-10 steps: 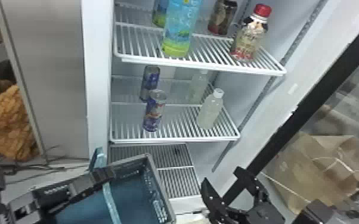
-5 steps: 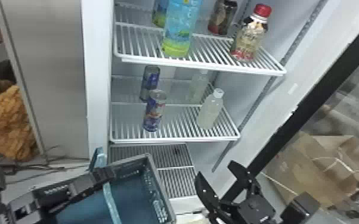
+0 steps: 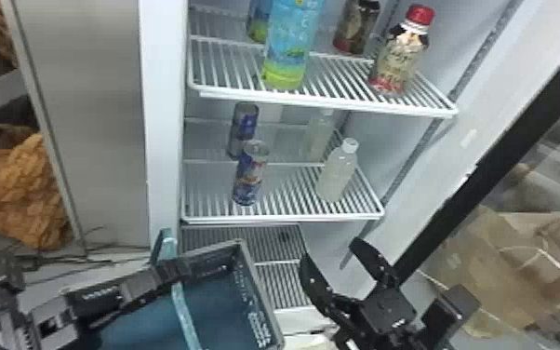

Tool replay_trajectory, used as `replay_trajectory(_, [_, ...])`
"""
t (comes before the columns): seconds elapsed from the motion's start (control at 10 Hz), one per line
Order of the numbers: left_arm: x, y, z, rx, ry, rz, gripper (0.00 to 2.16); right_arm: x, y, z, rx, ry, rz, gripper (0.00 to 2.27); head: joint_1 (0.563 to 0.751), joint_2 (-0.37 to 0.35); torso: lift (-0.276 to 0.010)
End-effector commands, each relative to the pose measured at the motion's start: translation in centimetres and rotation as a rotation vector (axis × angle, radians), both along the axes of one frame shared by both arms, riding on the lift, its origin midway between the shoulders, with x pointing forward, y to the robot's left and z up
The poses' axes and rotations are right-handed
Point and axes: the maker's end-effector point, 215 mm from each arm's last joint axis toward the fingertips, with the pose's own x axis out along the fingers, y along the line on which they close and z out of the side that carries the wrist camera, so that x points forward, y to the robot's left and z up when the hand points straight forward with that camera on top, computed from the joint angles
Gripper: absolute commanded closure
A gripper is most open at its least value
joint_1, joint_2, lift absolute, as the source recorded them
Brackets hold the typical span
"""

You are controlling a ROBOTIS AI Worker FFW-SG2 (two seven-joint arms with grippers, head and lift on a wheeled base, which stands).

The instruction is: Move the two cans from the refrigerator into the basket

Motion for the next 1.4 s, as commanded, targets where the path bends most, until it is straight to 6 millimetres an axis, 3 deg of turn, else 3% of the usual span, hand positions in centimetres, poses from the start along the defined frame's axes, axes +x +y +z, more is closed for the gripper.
replay_trajectory(0.0, [0.2,0.0,0.2,0.0,-0.005,0.001,1.21,1.3,0.7,-0.1,0.015,-0.016,0.002,0.13,0.695,-0.308,-0.219])
replay_trajectory(0.6, [0.1,-0.5,0.2,0.006,-0.008,-0.012,1.21,5.6,2.5,-1.5,0.019,-0.022,0.016,0.13,0.695,-0.268,-0.219])
replay_trajectory(1.3, [0.1,-0.5,0.2,0.012,-0.009,-0.018,1.21,11.8,4.1,-1.5,0.02,-0.047,0.007,0.13,0.695,-0.226,-0.219])
